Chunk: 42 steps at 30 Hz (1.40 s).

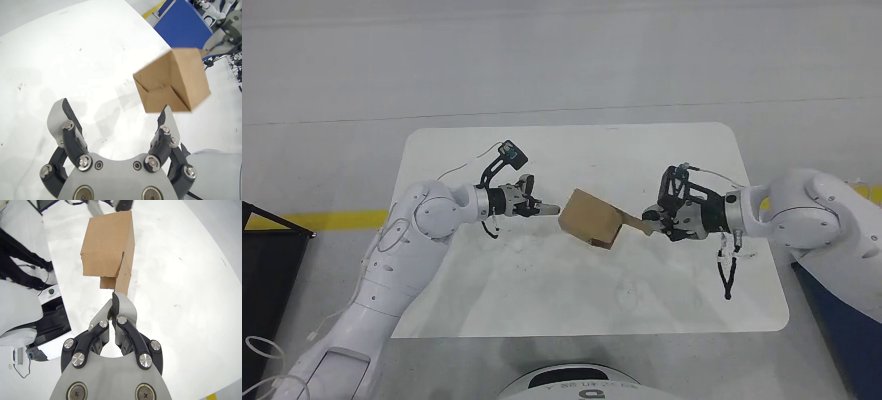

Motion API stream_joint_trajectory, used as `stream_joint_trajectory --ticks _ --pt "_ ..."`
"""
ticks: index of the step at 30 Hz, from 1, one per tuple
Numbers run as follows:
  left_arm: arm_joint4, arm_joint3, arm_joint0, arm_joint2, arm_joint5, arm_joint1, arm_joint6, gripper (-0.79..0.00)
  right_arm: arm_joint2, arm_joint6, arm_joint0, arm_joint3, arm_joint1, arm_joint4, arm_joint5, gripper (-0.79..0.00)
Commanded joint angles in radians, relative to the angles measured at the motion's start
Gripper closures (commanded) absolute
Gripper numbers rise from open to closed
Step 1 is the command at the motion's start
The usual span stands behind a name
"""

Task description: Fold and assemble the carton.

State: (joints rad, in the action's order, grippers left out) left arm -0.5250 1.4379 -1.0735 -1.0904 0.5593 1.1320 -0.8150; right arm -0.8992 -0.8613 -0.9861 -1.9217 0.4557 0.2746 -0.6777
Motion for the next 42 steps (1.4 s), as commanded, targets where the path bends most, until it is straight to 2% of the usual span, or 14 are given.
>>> stream_joint_trajectory --ticks 1,4,7,13,17,23,26,29,34,37,42 --pt "-0.032 0.029 -0.011 -0.01 -0.016 -0.004 0.014 -0.785 0.009 -0.254 0.04 -0.013 0.002 -0.008 0.009 0.0" --pt "-0.066 0.062 -0.026 -0.019 -0.032 -0.01 0.021 -0.785 0.036 -0.376 0.103 -0.055 0.008 0.039 0.095 0.0" --pt "-0.079 0.077 -0.031 -0.016 -0.042 -0.011 0.027 -0.785 0.097 -0.409 0.164 -0.095 0.018 0.061 0.128 0.0" --pt "-0.14 0.08 -0.004 0.024 -0.05 -0.006 0.043 -0.785 0.241 -0.532 0.346 -0.045 0.06 0.114 0.251 0.0" --pt "-0.057 0.063 -0.014 0.008 -0.071 -0.001 0.131 -0.785 0.241 -0.532 0.346 -0.045 0.06 0.114 0.251 0.0" --pt "-0.057 0.063 -0.014 0.008 -0.071 -0.001 0.131 -0.785 0.241 -0.532 0.346 -0.045 0.06 0.114 0.251 0.0" --pt "-0.057 0.063 -0.014 0.008 -0.071 -0.001 0.131 -0.785 0.27 -0.532 0.332 -0.054 0.073 0.181 0.308 0.0" --pt "-0.083 0.07 -0.017 0.015 -0.076 -0.001 0.132 -0.785 0.285 -0.479 0.377 -0.038 0.109 0.195 0.365 0.0" --pt "-0.174 0.064 0.043 0.086 -0.066 0.009 0.07 -0.785 0.343 -0.486 0.498 -0.017 0.19 0.188 0.352 0.0" --pt "-0.187 0.018 0.095 0.144 -0.062 0.023 0.042 -0.785 0.389 -0.503 0.564 0.026 0.242 0.163 0.34 0.0" --pt "-0.163 -0.094 0.151 0.209 -0.059 0.049 0.077 -0.785 0.476 -0.571 0.662 0.07 0.327 0.156 0.303 0.0"
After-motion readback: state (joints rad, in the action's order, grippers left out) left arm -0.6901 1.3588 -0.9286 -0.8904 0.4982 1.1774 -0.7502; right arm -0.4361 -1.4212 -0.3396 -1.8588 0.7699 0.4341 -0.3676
